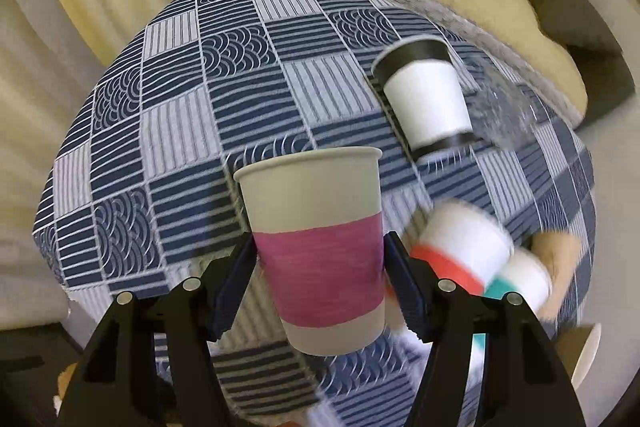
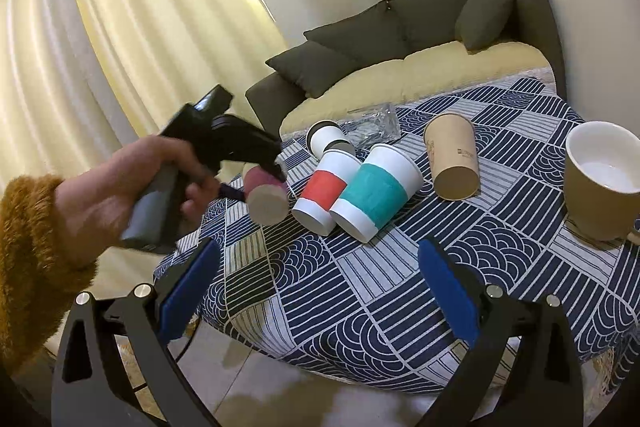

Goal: Flip cup upright

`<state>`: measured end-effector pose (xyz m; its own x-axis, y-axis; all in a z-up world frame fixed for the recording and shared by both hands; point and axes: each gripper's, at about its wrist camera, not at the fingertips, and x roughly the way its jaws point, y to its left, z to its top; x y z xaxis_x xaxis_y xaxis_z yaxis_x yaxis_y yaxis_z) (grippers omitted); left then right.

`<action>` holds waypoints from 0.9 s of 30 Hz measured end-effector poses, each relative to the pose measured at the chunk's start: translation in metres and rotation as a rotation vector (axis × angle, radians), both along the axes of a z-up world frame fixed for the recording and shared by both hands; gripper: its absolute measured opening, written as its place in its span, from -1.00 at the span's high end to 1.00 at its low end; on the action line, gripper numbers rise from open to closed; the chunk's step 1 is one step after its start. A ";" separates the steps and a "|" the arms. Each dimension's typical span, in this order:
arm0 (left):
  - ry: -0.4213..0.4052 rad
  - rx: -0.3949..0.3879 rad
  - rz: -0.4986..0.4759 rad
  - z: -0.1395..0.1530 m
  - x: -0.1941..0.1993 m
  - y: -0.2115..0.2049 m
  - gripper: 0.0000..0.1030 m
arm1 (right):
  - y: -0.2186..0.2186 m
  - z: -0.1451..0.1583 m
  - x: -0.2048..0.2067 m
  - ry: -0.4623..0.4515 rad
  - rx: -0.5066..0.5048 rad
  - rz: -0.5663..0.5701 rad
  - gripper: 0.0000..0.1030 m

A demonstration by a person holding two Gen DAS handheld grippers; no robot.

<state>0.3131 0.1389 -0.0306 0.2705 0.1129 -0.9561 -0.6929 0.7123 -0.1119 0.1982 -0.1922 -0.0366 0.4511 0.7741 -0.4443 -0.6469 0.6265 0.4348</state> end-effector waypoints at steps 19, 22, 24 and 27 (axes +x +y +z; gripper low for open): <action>0.045 -0.106 -0.284 -0.012 -0.052 -0.094 -0.23 | -0.036 0.015 -0.018 -0.030 0.051 -0.053 -0.90; 0.051 -0.089 -0.315 -0.014 -0.047 -0.107 -0.23 | -0.043 0.013 -0.018 -0.017 0.049 -0.066 -0.90; 0.067 -0.085 -0.336 -0.018 -0.040 -0.113 -0.23 | -0.046 0.012 -0.018 -0.010 0.053 -0.071 -0.90; 0.091 -0.064 -0.374 -0.026 -0.033 -0.120 -0.23 | -0.049 0.011 -0.018 -0.005 0.051 -0.073 -0.90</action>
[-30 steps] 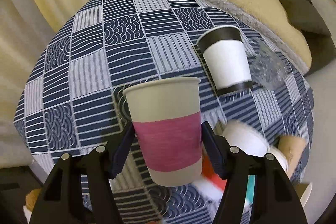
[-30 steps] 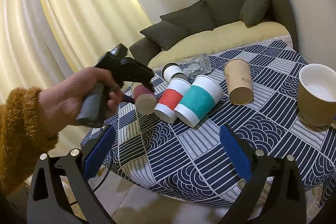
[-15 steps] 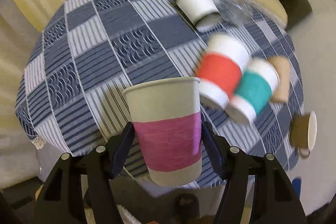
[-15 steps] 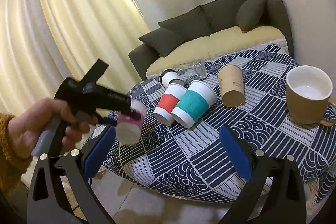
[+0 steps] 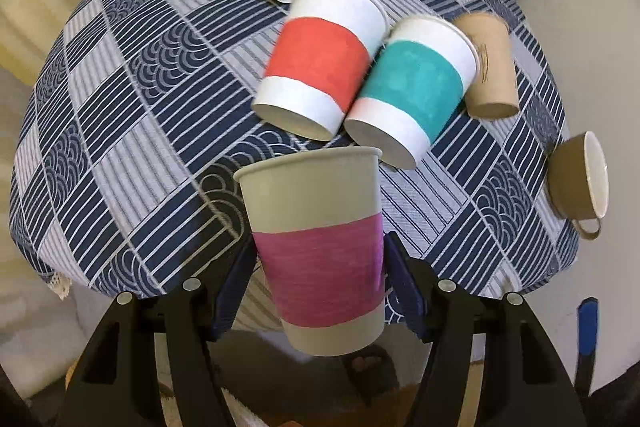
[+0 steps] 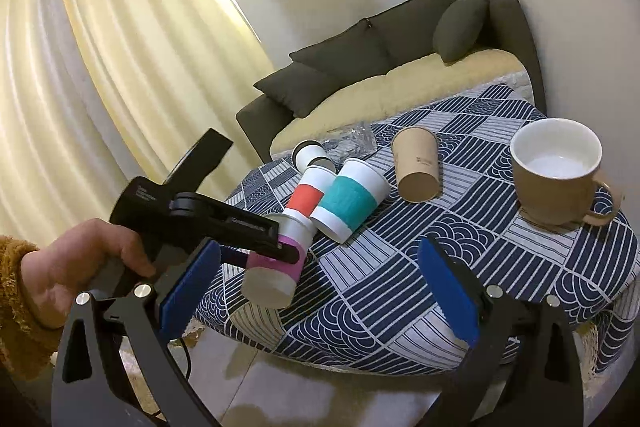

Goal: Flip cup upright

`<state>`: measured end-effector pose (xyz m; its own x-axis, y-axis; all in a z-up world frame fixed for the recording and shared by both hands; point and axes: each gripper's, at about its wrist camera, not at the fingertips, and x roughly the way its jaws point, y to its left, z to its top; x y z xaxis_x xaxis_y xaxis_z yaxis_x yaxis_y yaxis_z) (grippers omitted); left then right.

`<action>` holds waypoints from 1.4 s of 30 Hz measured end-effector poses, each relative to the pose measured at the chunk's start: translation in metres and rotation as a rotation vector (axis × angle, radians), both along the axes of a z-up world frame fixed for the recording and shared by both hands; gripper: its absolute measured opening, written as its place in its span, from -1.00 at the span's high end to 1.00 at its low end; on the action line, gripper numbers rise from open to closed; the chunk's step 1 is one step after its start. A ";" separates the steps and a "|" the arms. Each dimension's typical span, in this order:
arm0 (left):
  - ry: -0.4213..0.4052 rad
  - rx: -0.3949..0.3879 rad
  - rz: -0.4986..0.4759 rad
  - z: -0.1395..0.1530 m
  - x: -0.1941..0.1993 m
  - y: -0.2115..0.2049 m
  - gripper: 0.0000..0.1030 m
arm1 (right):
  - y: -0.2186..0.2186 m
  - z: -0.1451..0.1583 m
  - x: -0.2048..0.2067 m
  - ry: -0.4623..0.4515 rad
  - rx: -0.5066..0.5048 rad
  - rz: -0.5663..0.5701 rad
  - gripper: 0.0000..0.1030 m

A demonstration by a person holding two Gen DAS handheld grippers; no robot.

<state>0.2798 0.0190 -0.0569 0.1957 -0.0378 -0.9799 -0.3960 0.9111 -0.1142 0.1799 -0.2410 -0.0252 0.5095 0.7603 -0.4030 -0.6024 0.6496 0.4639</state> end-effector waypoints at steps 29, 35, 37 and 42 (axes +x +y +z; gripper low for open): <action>-0.199 -0.088 0.003 0.061 -0.053 0.041 -0.53 | 0.056 -0.001 0.017 0.148 -0.169 0.092 -0.90; -0.274 -0.165 0.080 0.049 -0.113 0.077 -0.53 | 0.130 -0.007 0.045 0.319 -0.394 0.194 -0.90; -0.284 -0.193 0.100 0.038 -0.132 0.089 -0.53 | 0.153 -0.008 0.050 0.335 -0.487 0.204 -0.90; -0.296 -0.216 0.112 0.014 -0.168 0.107 -0.53 | 0.202 -0.020 0.067 0.449 -0.629 0.257 -0.90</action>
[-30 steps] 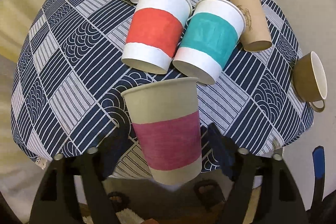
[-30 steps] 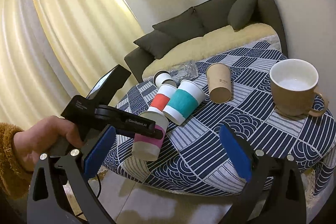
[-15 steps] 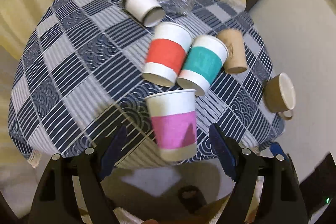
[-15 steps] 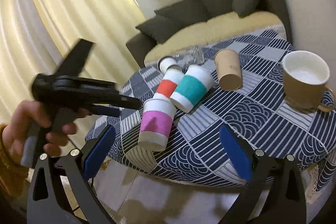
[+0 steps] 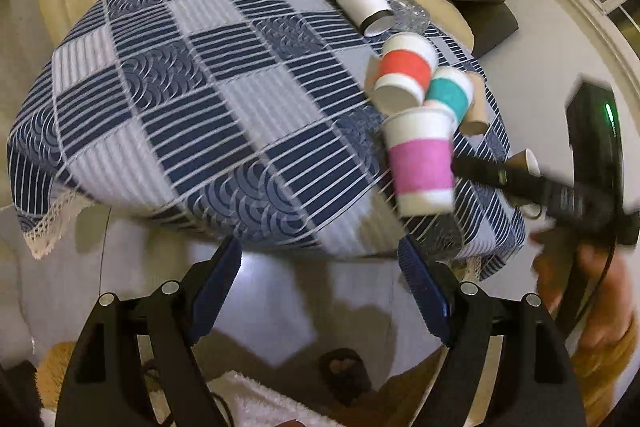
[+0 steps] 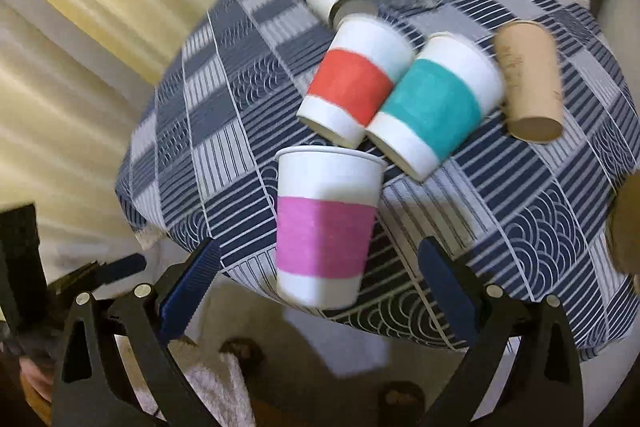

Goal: Flip cup upright
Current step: 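Carry the upright pink-banded cup with the right tool over the table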

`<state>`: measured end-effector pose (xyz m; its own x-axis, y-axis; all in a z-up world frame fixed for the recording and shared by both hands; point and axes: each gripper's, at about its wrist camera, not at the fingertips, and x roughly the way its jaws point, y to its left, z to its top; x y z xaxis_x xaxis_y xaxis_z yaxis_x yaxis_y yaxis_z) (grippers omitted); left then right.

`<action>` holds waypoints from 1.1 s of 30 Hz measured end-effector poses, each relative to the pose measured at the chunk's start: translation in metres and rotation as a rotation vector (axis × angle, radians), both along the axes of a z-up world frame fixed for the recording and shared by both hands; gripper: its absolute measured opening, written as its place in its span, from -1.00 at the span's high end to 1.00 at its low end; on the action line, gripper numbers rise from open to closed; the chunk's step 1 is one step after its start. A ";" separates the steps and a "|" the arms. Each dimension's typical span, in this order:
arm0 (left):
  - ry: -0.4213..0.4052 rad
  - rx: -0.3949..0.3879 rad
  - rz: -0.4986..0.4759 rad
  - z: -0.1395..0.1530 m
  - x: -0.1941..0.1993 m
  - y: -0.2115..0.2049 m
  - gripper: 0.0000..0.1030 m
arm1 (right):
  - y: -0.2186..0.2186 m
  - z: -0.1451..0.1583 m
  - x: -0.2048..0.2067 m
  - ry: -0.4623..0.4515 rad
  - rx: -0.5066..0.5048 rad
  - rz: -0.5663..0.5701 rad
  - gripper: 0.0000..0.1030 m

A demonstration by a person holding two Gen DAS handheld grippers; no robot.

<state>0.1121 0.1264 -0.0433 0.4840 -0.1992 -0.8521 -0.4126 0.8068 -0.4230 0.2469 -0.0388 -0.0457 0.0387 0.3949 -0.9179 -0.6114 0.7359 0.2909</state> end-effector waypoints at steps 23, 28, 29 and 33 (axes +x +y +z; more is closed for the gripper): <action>-0.136 -0.038 -0.039 -0.028 -0.039 0.009 -0.53 | 0.063 -0.035 0.023 0.011 -0.337 -0.044 -0.28; -0.147 -0.044 -0.041 -0.028 -0.040 0.010 -0.53 | 0.066 -0.035 0.024 0.020 -0.343 -0.054 -0.26; -0.147 -0.043 -0.042 -0.028 -0.040 0.010 -0.53 | 0.065 -0.034 0.024 0.020 -0.342 -0.054 -0.26; -0.153 -0.034 -0.046 -0.028 -0.041 0.009 -0.53 | 0.058 -0.022 0.019 0.007 -0.309 -0.055 -0.26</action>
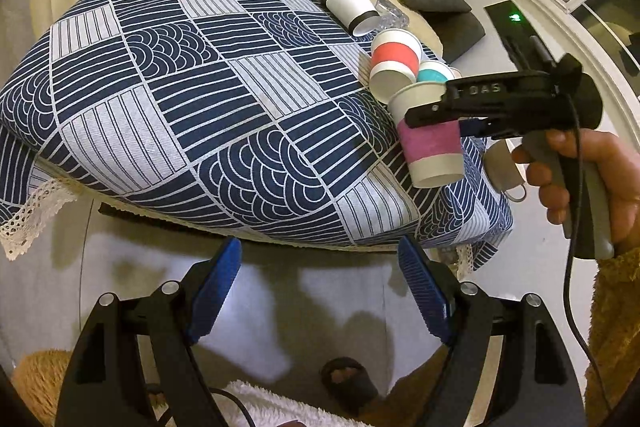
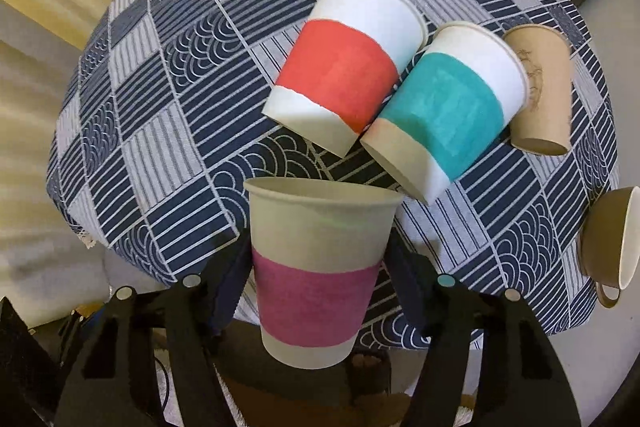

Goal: Flip cup upright
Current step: 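Carry the upright pink-banded cup with the right tool over the table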

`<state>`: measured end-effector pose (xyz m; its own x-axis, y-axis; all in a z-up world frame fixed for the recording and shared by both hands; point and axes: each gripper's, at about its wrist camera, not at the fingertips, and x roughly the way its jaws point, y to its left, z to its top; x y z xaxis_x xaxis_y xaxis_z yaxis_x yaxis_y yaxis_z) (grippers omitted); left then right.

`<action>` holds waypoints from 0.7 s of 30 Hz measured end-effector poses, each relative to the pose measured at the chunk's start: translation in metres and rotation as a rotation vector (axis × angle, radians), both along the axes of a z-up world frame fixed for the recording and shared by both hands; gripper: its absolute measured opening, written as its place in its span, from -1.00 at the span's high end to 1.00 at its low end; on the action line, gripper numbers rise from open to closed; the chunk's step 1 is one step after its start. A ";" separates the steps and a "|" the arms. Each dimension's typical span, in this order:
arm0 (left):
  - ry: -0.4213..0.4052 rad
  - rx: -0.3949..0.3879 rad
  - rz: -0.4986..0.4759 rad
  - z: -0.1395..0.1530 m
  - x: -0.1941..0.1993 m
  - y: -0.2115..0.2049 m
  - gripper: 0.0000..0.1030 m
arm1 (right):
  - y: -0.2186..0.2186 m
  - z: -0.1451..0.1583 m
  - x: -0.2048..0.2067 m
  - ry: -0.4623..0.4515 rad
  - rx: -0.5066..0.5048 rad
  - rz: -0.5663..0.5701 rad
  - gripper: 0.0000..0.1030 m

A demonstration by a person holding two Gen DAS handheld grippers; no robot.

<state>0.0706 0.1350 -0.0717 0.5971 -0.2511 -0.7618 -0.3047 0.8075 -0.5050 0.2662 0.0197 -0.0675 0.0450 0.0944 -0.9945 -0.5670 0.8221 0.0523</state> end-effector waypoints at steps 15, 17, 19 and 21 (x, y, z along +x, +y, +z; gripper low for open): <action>-0.069 0.030 -0.001 0.003 -0.002 -0.006 -0.53 | -0.050 0.064 -0.076 -0.461 0.512 0.049 -0.26; -0.085 0.033 0.009 0.005 -0.002 -0.005 -0.53 | -0.057 0.064 -0.086 -0.561 0.577 0.067 -0.26; -0.099 0.050 0.029 0.007 -0.003 -0.003 -0.53 | -0.062 0.064 -0.090 -0.656 0.592 0.083 -0.26; -0.103 0.065 0.054 0.007 -0.004 0.002 -0.53 | -0.065 0.056 -0.101 -0.768 0.600 0.074 -0.26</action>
<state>0.0662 0.1365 -0.0650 0.6842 -0.1688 -0.7095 -0.2981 0.8232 -0.4833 0.1651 -0.0449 -0.0116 0.6343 0.6041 -0.4824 -0.6706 0.7404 0.0453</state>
